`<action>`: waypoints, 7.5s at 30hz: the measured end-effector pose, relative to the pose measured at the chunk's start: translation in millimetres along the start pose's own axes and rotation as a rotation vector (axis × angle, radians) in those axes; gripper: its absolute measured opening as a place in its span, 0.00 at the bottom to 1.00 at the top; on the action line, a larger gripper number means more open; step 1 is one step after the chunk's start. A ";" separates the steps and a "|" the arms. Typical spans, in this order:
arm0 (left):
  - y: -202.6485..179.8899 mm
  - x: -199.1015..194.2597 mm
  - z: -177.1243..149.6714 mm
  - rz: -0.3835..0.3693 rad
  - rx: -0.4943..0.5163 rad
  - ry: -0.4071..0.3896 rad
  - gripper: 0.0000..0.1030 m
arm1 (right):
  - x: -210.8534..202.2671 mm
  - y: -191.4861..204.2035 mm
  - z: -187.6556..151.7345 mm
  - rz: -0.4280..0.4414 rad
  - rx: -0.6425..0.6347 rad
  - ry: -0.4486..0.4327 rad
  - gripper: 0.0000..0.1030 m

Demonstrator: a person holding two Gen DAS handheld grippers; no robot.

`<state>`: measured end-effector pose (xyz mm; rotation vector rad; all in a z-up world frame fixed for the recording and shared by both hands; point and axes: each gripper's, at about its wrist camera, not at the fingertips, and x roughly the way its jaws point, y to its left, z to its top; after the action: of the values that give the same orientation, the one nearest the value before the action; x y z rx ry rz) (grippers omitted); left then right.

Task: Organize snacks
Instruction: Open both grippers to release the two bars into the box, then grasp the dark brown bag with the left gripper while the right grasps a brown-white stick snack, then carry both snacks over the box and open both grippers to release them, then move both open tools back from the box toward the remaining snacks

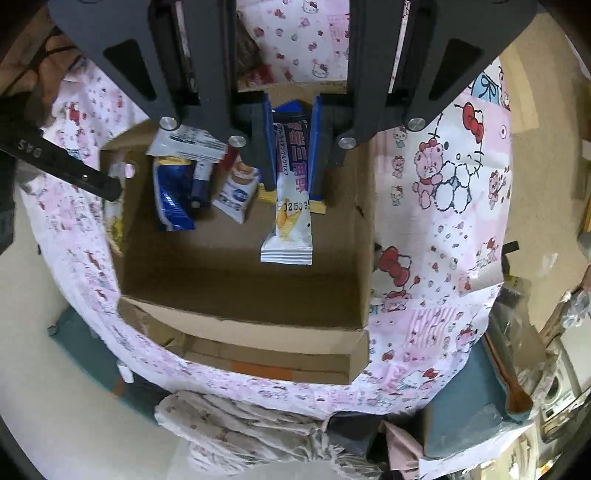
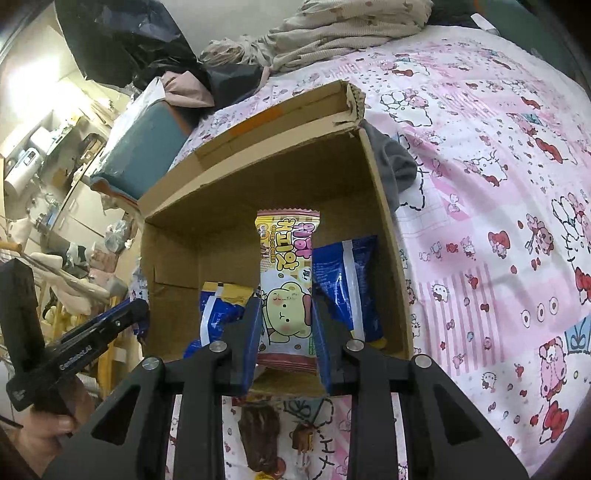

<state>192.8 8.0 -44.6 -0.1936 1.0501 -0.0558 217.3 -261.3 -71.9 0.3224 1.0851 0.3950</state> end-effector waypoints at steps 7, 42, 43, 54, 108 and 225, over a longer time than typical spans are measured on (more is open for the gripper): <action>-5.2 4.7 -2.0 -0.023 0.010 -0.002 0.13 | 10.4 -2.1 -3.4 -0.024 0.006 0.035 0.28; -17.7 -15.0 -1.5 0.001 0.066 -0.082 0.76 | 8.7 1.0 1.0 0.016 0.054 0.021 0.71; -17.8 -16.9 -2.2 -0.001 0.065 -0.090 0.76 | 7.2 2.1 0.2 0.018 0.053 0.020 0.71; -17.6 -32.7 -16.9 0.004 0.064 -0.104 0.76 | -11.0 7.1 -19.3 0.006 0.064 0.030 0.71; -84.5 76.2 -151.6 0.088 0.182 0.364 0.62 | 7.9 -26.1 -97.6 -0.146 0.155 0.253 0.16; -3.4 -45.4 -8.3 -0.016 0.046 -0.146 0.80 | -25.3 -3.0 -26.5 -0.056 0.086 -0.028 0.95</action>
<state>163.2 9.8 -9.1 -0.1625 0.9011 -0.0791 183.6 -274.0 -64.8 0.3720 1.0830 0.2933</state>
